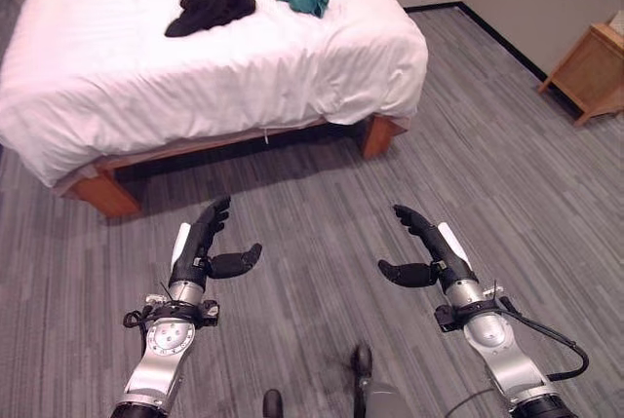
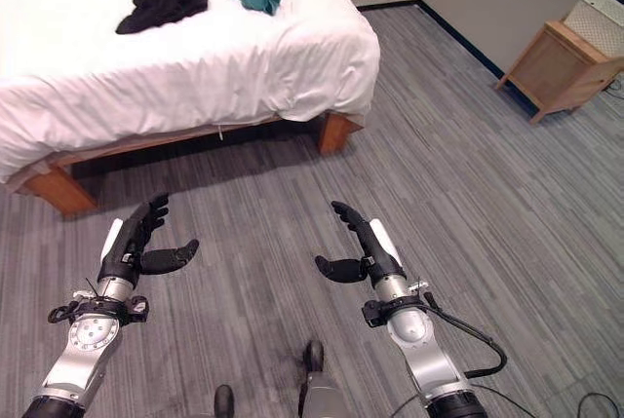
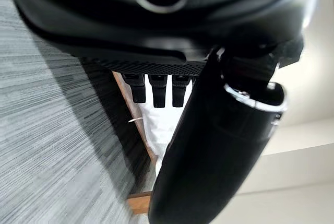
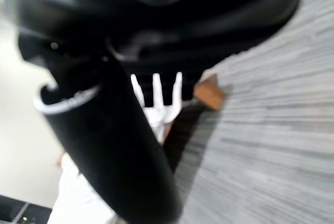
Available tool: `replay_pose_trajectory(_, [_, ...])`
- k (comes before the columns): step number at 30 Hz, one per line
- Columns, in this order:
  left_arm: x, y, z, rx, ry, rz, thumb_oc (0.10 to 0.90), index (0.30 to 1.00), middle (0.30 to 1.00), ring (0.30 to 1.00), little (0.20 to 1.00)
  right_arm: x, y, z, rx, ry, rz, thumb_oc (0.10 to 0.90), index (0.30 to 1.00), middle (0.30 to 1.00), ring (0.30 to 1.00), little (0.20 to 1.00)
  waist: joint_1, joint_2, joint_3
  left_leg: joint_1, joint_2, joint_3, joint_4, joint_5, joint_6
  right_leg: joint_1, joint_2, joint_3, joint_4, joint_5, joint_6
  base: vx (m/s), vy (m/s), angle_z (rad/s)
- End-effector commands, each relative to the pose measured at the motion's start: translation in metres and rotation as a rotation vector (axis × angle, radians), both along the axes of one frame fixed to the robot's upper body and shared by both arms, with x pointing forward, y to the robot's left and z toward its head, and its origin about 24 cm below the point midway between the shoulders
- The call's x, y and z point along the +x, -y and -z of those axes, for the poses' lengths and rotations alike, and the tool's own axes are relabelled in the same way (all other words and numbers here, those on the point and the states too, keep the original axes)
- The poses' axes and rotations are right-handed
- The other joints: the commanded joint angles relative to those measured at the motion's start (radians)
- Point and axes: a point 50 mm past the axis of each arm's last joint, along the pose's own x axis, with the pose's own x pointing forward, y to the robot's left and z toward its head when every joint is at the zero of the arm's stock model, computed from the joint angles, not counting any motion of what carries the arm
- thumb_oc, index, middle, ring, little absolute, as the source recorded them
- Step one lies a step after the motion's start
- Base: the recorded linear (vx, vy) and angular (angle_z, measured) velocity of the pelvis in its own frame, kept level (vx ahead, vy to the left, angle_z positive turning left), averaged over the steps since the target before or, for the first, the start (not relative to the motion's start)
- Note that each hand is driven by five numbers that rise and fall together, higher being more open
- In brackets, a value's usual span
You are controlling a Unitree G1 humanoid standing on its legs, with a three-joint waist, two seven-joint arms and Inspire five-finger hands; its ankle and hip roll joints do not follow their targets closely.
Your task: Pick up bed clothes into laundry basket.
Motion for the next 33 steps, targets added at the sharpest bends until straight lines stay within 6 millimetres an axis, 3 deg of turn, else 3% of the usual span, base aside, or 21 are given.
replay_pose_trajectory(1, [0.022, 0.007, -0.057, 0.064, 0.277, 0.060, 0.800, 0.900, 0.900, 0.900, 0.900, 0.017, -0.001, -0.051, 0.019, 0.256, -0.007, 0.800, 0.900, 0.900, 0.900, 0.900, -0.022, 0.005, -0.049, 0.096, 0.037, -0.102, 0.002, -0.129, -0.029, -0.015, 0.033, -0.015, -0.057, 0.103, 0.054, 0.26, -0.283, 0.84])
replay_pose_trajectory(4, [0.021, 0.006, -0.054, 0.058, 0.265, 0.058, 0.800, 0.900, 0.900, 0.900, 0.900, 0.016, 0.000, -0.049, 0.018, 0.248, -0.007, 0.800, 0.900, 0.900, 0.900, 0.900, -0.034, 0.010, -0.067, 0.104, 0.105, -0.102, 0.002, -0.135, -0.068, -0.010, 0.027, -0.023, -0.045, 0.126, 0.037, 0.30, -0.293, 0.61])
replay_pose_trajectory(5, [0.018, 0.006, -0.050, 0.045, 0.248, 0.055, 0.800, 0.900, 0.900, 0.900, 0.900, 0.014, 0.000, -0.048, 0.017, 0.245, -0.018, 0.800, 0.900, 0.900, 0.900, 0.900, -0.036, 0.037, -0.076, 0.112, 0.169, -0.095, 0.002, -0.081, -0.093, -0.014, 0.037, -0.030, -0.010, 0.104, 0.024, 0.37, -0.287, 0.10])
replay_pose_trajectory(6, [0.018, 0.006, -0.049, 0.044, 0.247, 0.055, 0.800, 0.900, 0.900, 0.900, 0.900, 0.014, 0.000, -0.048, 0.016, 0.244, -0.018, 0.800, 0.900, 0.900, 0.900, 0.900, -0.037, 0.040, -0.078, 0.112, 0.172, -0.095, 0.002, -0.081, -0.096, -0.016, 0.040, -0.032, -0.006, 0.101, 0.022, 0.31, -0.207, 0.10])
replay_pose_trajectory(7, [0.017, 0.006, -0.048, 0.035, 0.245, 0.055, 0.800, 0.900, 0.900, 0.900, 0.900, 0.014, -0.001, -0.049, 0.011, 0.246, -0.026, 0.800, 0.900, 0.900, 0.900, 0.900, -0.030, 0.054, -0.077, 0.102, 0.190, -0.091, 0.004, -0.021, -0.102, -0.008, 0.048, -0.039, 0.001, 0.085, 0.011, 0.14, -0.087, 0.11])
replay_pose_trajectory(9, [0.017, 0.006, -0.049, 0.014, 0.249, 0.052, 0.800, 0.900, 0.900, 0.900, 0.900, 0.014, 0.000, -0.052, -0.003, 0.265, -0.026, 0.800, 0.900, 0.900, 0.900, 0.900, -0.014, 0.072, -0.070, 0.025, 0.224, -0.106, 0.120, 0.122, -0.114, 0.018, 0.063, -0.057, -0.006, 0.059, -0.017, 0.21, -0.134, 0.03])
replay_pose_trajectory(11, [0.019, 0.007, -0.051, 0.010, 0.258, 0.056, 0.800, 0.900, 0.900, 0.900, 0.900, 0.016, 0.001, -0.060, -0.011, 0.293, -0.033, 0.800, 0.900, 0.900, 0.900, 0.900, -0.005, 0.063, -0.057, -0.041, 0.240, -0.094, 0.212, 0.229, -0.101, 0.066, 0.064, -0.068, -0.027, 0.035, -0.038, 0.31, -0.142, -0.01])
replay_pose_trajectory(13, [0.019, 0.007, -0.051, 0.011, 0.259, 0.056, 0.800, 0.900, 0.900, 0.900, 0.900, 0.016, 0.001, -0.061, -0.011, 0.294, -0.033, 0.800, 0.900, 0.900, 0.900, 0.900, -0.003, 0.062, -0.055, -0.038, 0.240, -0.093, 0.211, 0.229, -0.101, 0.068, 0.064, -0.067, -0.029, 0.036, -0.038, 0.28, -0.065, 0.02])
replay_pose_trajectory(14, [0.016, 0.009, -0.051, 0.016, 0.264, 0.059, 0.800, 0.900, 0.900, 0.900, 0.900, 0.015, 0.006, -0.063, -0.048, 0.291, -0.039, 0.800, 0.900, 0.900, 0.900, 0.900, 0.017, 0.066, -0.046, -0.072, 0.178, -0.098, 0.187, 0.170, -0.079, 0.107, 0.059, -0.065, -0.030, -0.001, -0.046, 0.38, -0.052, 0.01])
replay_pose_trajectory(17, [0.014, 0.010, -0.047, 0.012, 0.249, 0.065, 0.800, 0.900, 0.900, 0.900, 0.900, 0.012, 0.013, -0.066, -0.070, 0.293, -0.022, 0.800, 0.900, 0.900, 0.900, 0.900, 0.018, 0.074, -0.052, -0.073, 0.153, -0.075, 0.130, 0.139, -0.084, 0.137, 0.050, -0.067, -0.029, -0.025, -0.041, 0.43, -0.045, -0.06])
replay_pose_trajectory(18, [0.011, 0.011, -0.042, 0.013, 0.230, 0.067, 0.800, 0.900, 0.900, 0.900, 0.900, 0.013, 0.015, -0.068, -0.090, 0.297, -0.027, 0.800, 0.900, 0.900, 0.900, 0.900, 0.041, 0.065, -0.050, -0.125, 0.052, -0.105, 0.089, 0.039, -0.046, 0.178, 0.053, -0.057, -0.039, -0.055, -0.050, 0.26, -0.082, -0.16])
replay_pose_trajectory(19, [0.011, 0.011, -0.042, 0.014, 0.231, 0.067, 0.800, 0.900, 0.900, 0.900, 0.900, 0.013, 0.015, -0.069, -0.090, 0.298, -0.027, 0.800, 0.900, 0.900, 0.900, 0.900, 0.040, 0.063, -0.049, -0.129, 0.048, -0.105, 0.091, 0.042, -0.044, 0.176, 0.050, -0.057, -0.039, -0.052, -0.049, 0.38, -0.132, -0.14])
replay_pose_trajectory(21, [0.009, 0.011, -0.037, 0.015, 0.212, 0.066, 0.800, 0.900, 0.900, 0.900, 0.900, 0.015, 0.014, -0.070, -0.097, 0.299, -0.035, 0.800, 0.900, 0.900, 0.900, 0.900, 0.068, 0.058, -0.046, -0.198, -0.040, -0.149, 0.062, 0.059, -0.025, 0.214, 0.069, -0.040, -0.053, -0.065, -0.056, 0.33, -0.105, -0.30])
replay_pose_trajectory(22, [0.007, 0.010, -0.033, 0.014, 0.196, 0.059, 0.800, 0.900, 0.900, 0.900, 0.900, 0.016, 0.015, -0.069, -0.098, 0.294, -0.031, 0.800, 0.900, 0.900, 0.900, 0.900, 0.093, 0.059, -0.039, -0.259, -0.085, -0.136, 0.037, 0.107, -0.016, 0.261, 0.089, -0.031, -0.066, -0.082, -0.061, 0.42, -0.097, -0.19])
replay_pose_trajectory(25, [0.006, 0.007, -0.027, 0.006, 0.174, 0.039, 0.800, 0.900, 0.900, 0.900, 0.900, 0.019, 0.012, -0.067, -0.085, 0.295, -0.015, 0.800, 0.900, 0.900, 0.900, 0.900, 0.132, 0.048, -0.039, -0.337, -0.117, -0.067, 0.038, 0.163, -0.012, 0.349, 0.105, 0.008, -0.069, -0.137, -0.068, 0.29, -0.013, -0.25])
replay_pose_trajectory(27, [0.005, 0.006, -0.026, 0.008, 0.165, 0.037, 0.800, 0.900, 0.900, 0.900, 0.900, 0.019, 0.011, -0.066, -0.080, 0.296, -0.016, 0.800, 0.900, 0.900, 0.900, 0.900, 0.145, 0.040, -0.042, -0.344, -0.121, -0.042, 0.060, 0.158, -0.005, 0.378, 0.105, 0.025, -0.069, -0.153, -0.070, 0.38, 0.077, -0.44])
replay_pose_trajectory(28, [0.000, 0.002, -0.022, 0.027, 0.140, 0.035, 0.800, 0.900, 0.900, 0.900, 0.900, 0.015, 0.007, -0.057, -0.069, 0.263, -0.019, 0.800, 0.900, 0.900, 0.900, 0.900, 0.155, 0.030, -0.058, -0.296, -0.118, -0.033, 0.050, 0.137, 0.022, 0.408, 0.096, 0.046, -0.062, -0.165, -0.070, 0.55, 0.142, -0.79])
replay_pose_trajectory(30, [-0.002, 0.001, -0.020, 0.041, 0.128, 0.044, 0.800, 0.900, 0.900, 0.900, 0.900, 0.013, 0.007, -0.053, -0.067, 0.250, -0.016, 0.800, 0.900, 0.900, 0.900, 0.900, 0.156, 0.013, -0.065, -0.269, -0.121, -0.037, 0.030, 0.138, 0.031, 0.417, 0.081, 0.047, -0.024, -0.171, -0.058, 0.34, 0.088, -0.68])
replay_pose_trajectory(31, [-0.002, 0.001, -0.017, 0.040, 0.108, 0.044, 0.800, 0.900, 0.900, 0.900, 0.900, 0.009, 0.007, -0.048, -0.063, 0.232, -0.010, 0.800, 0.900, 0.900, 0.900, 0.900, 0.153, -0.001, -0.067, -0.250, -0.119, -0.034, 0.024, 0.130, 0.043, 0.409, 0.071, 0.045, 0.052, -0.163, -0.036, 0.24, 0.085, -0.20])
replay_pose_trajectory(32, [0.000, -0.001, -0.019, 0.058, 0.104, 0.044, 0.800, 0.900, 0.900, 0.900, 0.900, 0.008, 0.003, -0.044, -0.054, 0.222, -0.008, 0.800, 0.900, 0.900, 0.900, 0.900, 0.135, -0.007, -0.051, -0.190, -0.117, -0.032, 0.018, 0.099, 0.062, 0.348, 0.053, 0.036, 0.252, -0.107, 0.035, 0.29, 0.107, -0.15])
replay_pose_trajectory(33, [0.001, -0.001, -0.021, 0.065, 0.111, 0.046, 0.800, 0.900, 0.900, 0.900, 0.900, 0.009, 0.001, -0.044, -0.046, 0.224, -0.008, 0.800, 0.900, 0.900, 0.900, 0.900, 0.127, 0.001, -0.043, -0.170, -0.106, -0.037, 0.012, 0.100, 0.067, 0.297, 0.049, 0.038, 0.342, -0.031, 0.061, 0.18, 0.090, -0.11])
